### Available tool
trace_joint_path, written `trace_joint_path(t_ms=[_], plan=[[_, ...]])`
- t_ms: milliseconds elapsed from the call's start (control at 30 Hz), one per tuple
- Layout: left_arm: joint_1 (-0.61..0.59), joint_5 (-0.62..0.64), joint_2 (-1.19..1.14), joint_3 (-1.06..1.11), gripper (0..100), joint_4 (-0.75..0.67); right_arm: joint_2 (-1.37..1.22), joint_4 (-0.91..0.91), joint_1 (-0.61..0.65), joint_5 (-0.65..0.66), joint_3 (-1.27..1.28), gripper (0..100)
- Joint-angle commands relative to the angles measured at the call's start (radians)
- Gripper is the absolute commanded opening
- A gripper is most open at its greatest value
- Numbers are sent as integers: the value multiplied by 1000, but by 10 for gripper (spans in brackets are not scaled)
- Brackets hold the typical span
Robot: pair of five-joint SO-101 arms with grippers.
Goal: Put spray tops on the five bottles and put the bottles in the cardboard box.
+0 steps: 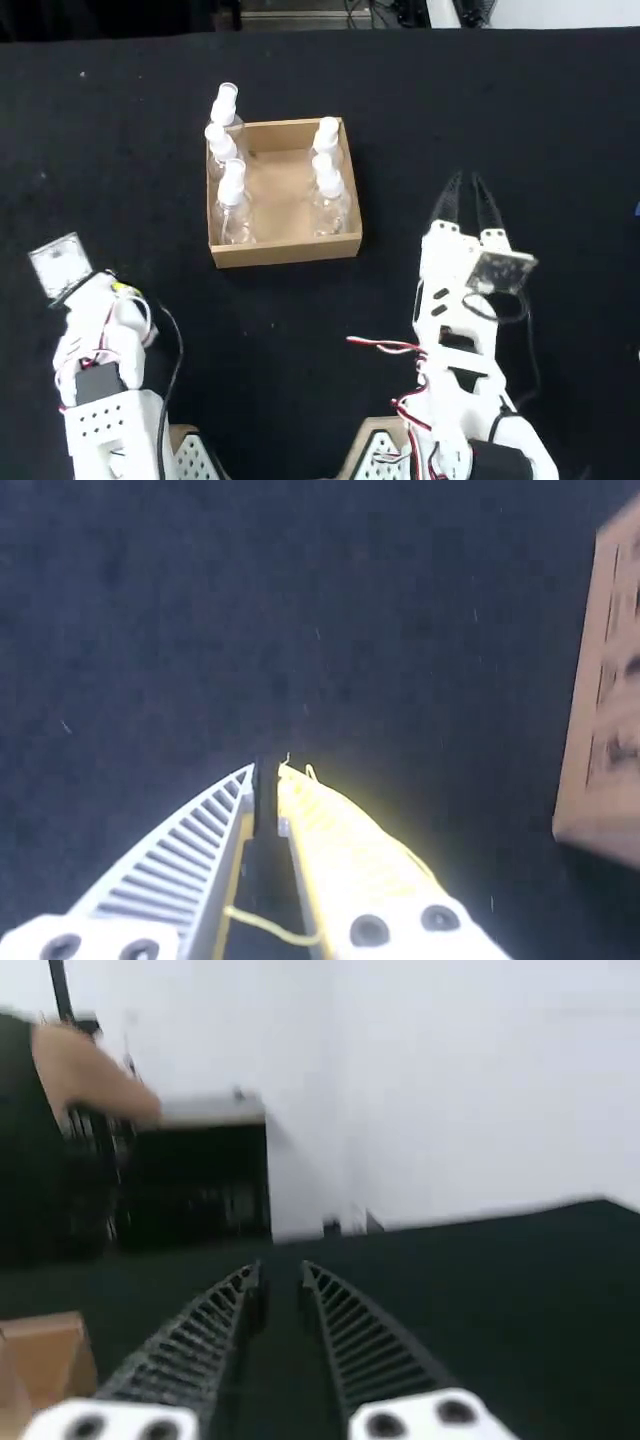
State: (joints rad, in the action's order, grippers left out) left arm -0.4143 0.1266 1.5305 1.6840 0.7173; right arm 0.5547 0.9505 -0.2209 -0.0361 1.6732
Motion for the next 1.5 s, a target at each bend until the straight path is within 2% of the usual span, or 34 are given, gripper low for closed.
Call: trace_joint_path(t_ms=[0, 167, 333, 433, 633, 733, 1033, 1367, 1467], plan=[[38, 0, 18, -8, 29, 112, 45, -218, -20, 51, -4, 10], [45, 0, 18, -77, 29, 250, 47, -437, -17, 54, -4, 10], [47, -8, 38, -38, 29, 253, 73, -508, -14, 54, -4, 10], [47, -8, 112, -16, 29, 264, 151, -629, -3, 54, -4, 10], [94, -9, 313, -41, 29, 453, 515, -1109, 91, 54, -5, 10], [139, -9, 275, -16, 29, 422, 763, -1318, 127, 54, 19, 10], [139, 0, 273, 16, 30, 381, 1363, -2012, 132, 54, 5, 11], [140, -3, 262, 16, 30, 384, 1293, -2088, 124, 60, 12, 11], [140, -2, 262, 16, 30, 384, 1297, -2248, 124, 60, 12, 11]])
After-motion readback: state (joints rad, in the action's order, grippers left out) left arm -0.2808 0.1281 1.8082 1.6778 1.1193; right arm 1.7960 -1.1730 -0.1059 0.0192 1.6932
